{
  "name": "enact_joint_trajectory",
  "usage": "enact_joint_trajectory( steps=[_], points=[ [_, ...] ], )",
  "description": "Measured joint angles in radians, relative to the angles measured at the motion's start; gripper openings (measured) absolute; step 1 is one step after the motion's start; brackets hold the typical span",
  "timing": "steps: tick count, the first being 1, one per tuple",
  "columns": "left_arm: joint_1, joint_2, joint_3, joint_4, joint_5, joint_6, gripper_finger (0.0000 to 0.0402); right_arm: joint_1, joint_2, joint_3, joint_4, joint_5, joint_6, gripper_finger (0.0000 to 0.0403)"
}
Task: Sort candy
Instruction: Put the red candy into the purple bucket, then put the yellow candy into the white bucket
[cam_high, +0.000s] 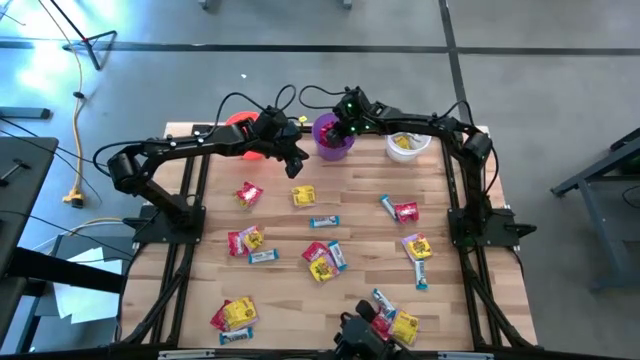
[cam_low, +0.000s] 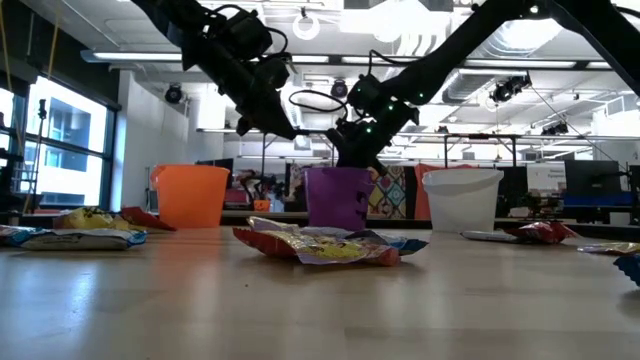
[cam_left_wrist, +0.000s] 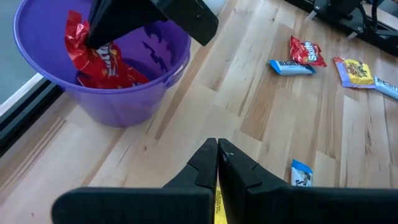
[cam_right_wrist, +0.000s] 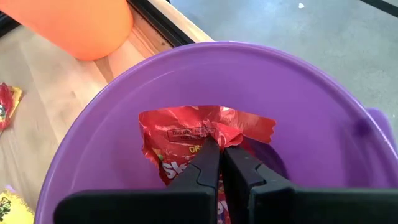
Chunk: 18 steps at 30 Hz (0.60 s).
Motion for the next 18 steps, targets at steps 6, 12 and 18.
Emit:
enact_joint_trajectory(
  steps=[6,12,18],
  points=[
    [0.0,0.0,0.0,0.0,0.0,0.0,0.0,0.0,0.0,0.0,-0.009,0.028,0.002,0.002],
    [0.0,0.0,0.0,0.0,0.0,-0.008,0.0,0.0,0.0,0.031,-0.07,0.067,0.0,0.0069],
    [0.0,0.0,0.0,0.0,0.0,-0.009,0.0,0.006,0.0,0.122,-0.144,0.073,0.009,0.0116]
  ],
)
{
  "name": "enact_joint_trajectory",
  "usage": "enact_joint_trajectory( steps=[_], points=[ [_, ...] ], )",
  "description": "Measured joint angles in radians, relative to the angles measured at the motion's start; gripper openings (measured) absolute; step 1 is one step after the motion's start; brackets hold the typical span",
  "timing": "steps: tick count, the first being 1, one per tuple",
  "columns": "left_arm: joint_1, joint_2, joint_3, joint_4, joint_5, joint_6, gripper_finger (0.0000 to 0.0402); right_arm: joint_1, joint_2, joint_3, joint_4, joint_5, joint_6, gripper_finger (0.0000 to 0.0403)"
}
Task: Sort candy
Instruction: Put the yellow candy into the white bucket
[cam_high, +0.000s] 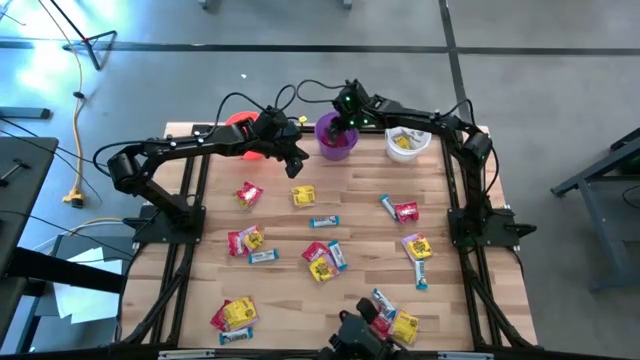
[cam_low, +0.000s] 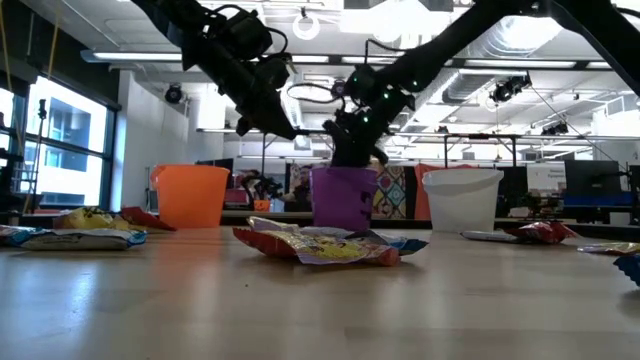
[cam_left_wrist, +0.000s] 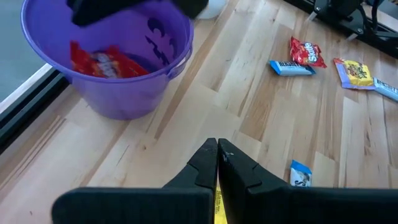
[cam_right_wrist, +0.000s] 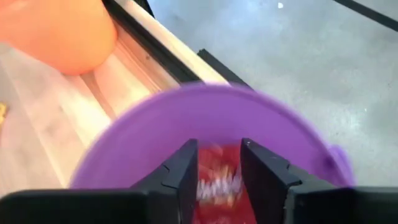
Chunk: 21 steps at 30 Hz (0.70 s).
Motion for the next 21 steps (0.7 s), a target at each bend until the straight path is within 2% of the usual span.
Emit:
enact_joint_trajectory(
  steps=[3,5,10,14,21],
  points=[
    [0.0,0.0,0.0,0.0,0.0,0.0,0.0,0.013,0.0,0.062,-0.052,0.005,-0.011,0.0121],
    [-0.003,0.0,0.0,0.0,0.0,0.0,0.0,0.032,-0.011,0.074,-0.06,0.009,-0.036,0.0111],
    [-0.024,-0.004,0.0,0.002,-0.006,0.008,0.0,0.073,-0.069,0.038,-0.052,0.022,-0.08,0.0018],
    [-0.052,-0.004,0.0,0.001,-0.016,0.017,0.0,0.086,-0.149,-0.077,-0.011,0.034,-0.043,0.0012],
    [-0.088,-0.004,0.0,0.001,-0.017,0.028,0.0,0.132,-0.36,-0.389,0.098,0.083,0.074,0.0001]
  ],
)
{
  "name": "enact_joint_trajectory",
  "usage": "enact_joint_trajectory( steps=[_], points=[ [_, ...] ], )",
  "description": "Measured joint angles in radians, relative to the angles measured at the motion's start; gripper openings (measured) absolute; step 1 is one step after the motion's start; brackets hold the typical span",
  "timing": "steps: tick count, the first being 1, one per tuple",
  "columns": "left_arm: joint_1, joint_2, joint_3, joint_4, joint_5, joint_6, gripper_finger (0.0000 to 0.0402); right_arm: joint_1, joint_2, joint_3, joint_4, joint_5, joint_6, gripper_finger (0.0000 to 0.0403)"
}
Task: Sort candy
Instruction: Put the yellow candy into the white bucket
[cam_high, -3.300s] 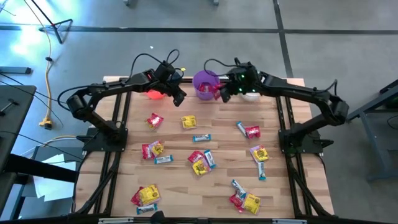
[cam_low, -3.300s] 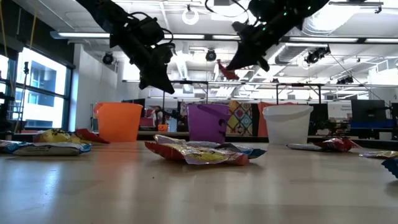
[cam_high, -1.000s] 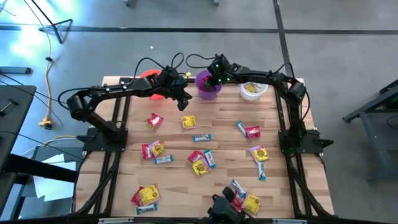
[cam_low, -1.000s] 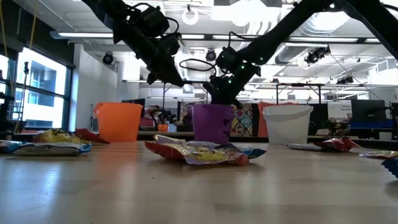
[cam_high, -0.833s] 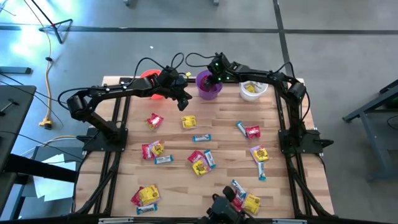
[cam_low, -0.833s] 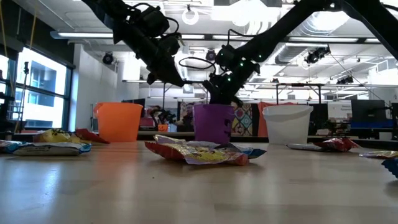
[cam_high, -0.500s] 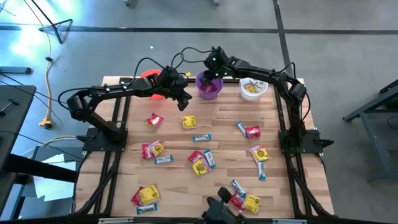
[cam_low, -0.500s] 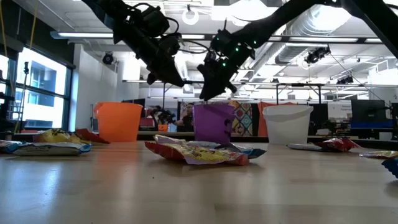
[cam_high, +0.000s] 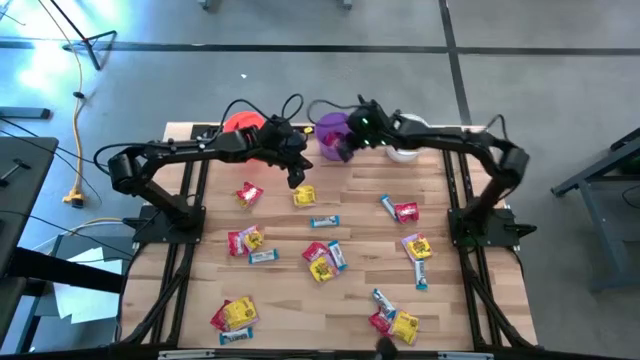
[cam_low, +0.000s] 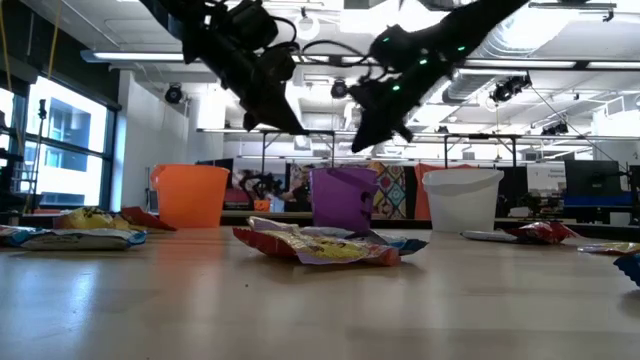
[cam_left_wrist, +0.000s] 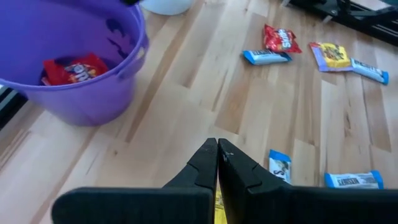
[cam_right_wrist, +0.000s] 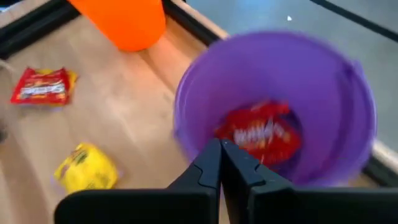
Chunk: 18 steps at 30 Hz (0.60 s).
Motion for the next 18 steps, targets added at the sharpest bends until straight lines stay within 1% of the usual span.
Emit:
enact_joint_trajectory(
  steps=[4,9,14,18],
  points=[
    [-0.006,0.0,0.0,0.0,0.0,0.0,0.0,0.052,-0.16,-0.157,0.004,0.038,0.085,0.0001],
    [-0.006,0.0,0.0,0.0,0.002,0.0,0.0,0.134,-0.337,-0.298,-0.056,0.08,0.2,0.0],
    [-0.007,0.0,0.0,0.0,0.002,-0.004,0.0,0.219,-0.465,-0.397,-0.167,0.081,0.314,0.0],
    [-0.015,0.0,0.0,-0.001,0.002,-0.012,0.0,0.275,-0.539,-0.468,-0.214,0.069,0.406,0.0]
  ],
)
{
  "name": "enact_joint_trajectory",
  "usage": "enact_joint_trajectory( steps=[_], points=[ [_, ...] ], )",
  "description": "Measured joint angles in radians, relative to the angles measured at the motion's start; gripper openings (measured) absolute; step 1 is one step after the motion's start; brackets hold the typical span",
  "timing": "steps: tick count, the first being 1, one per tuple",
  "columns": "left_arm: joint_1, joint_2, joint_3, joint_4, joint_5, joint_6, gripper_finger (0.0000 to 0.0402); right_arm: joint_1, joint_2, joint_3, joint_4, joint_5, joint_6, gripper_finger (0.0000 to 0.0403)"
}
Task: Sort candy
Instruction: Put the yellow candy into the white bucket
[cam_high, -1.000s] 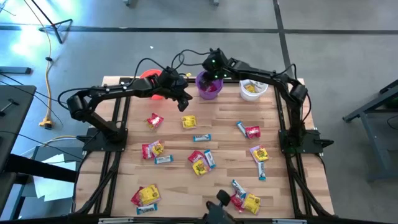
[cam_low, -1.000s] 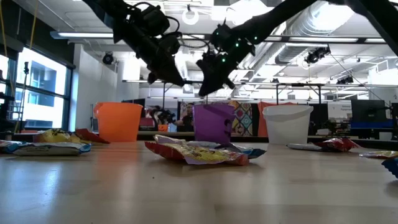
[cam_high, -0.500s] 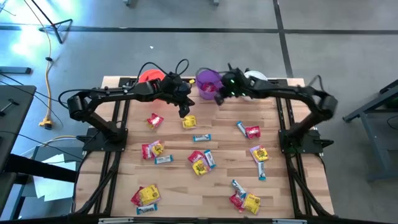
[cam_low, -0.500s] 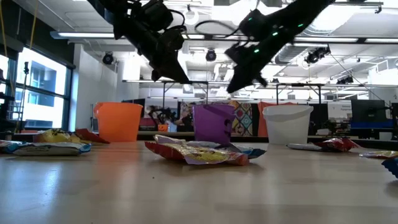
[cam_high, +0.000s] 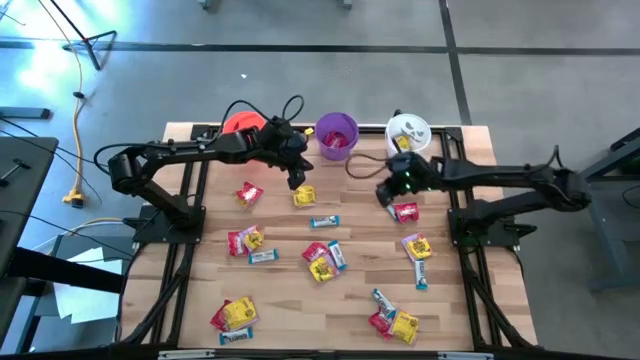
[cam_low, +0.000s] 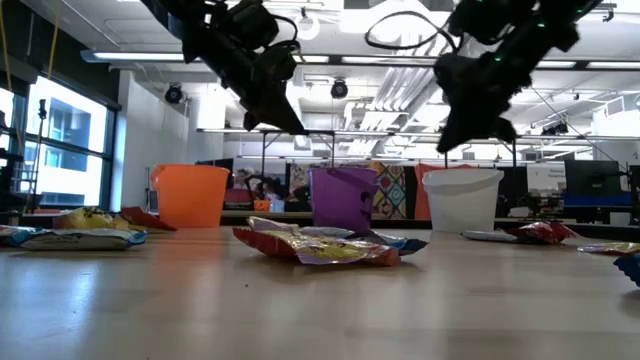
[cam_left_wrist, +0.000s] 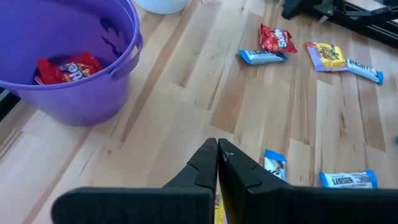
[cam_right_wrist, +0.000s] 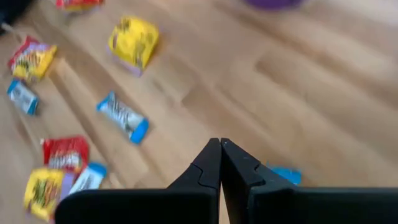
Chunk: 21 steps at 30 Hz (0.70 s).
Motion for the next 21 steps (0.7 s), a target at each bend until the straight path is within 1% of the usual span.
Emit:
enact_joint_trajectory(
  steps=[5,12,14,17,21],
  points=[
    [-0.016,0.0,0.0,-0.013,0.001,-0.019,0.0,0.039,-0.047,-0.048,-0.045,-0.002,0.051,0.0],
    [-0.022,-0.001,0.0,-0.081,-0.008,-0.041,0.0,0.04,-0.048,-0.049,-0.109,-0.006,0.055,0.0],
    [-0.019,-0.001,0.0,-0.08,-0.008,-0.036,0.0,0.031,-0.048,-0.049,-0.109,-0.033,0.051,0.0],
    [-0.015,-0.001,0.0,-0.075,-0.008,-0.035,0.0,0.012,-0.048,-0.049,-0.11,-0.107,0.02,0.0],
    [-0.006,-0.001,0.0,-0.078,-0.004,-0.04,0.0,-0.01,-0.048,-0.049,-0.11,-0.124,-0.017,0.0]
  ],
)
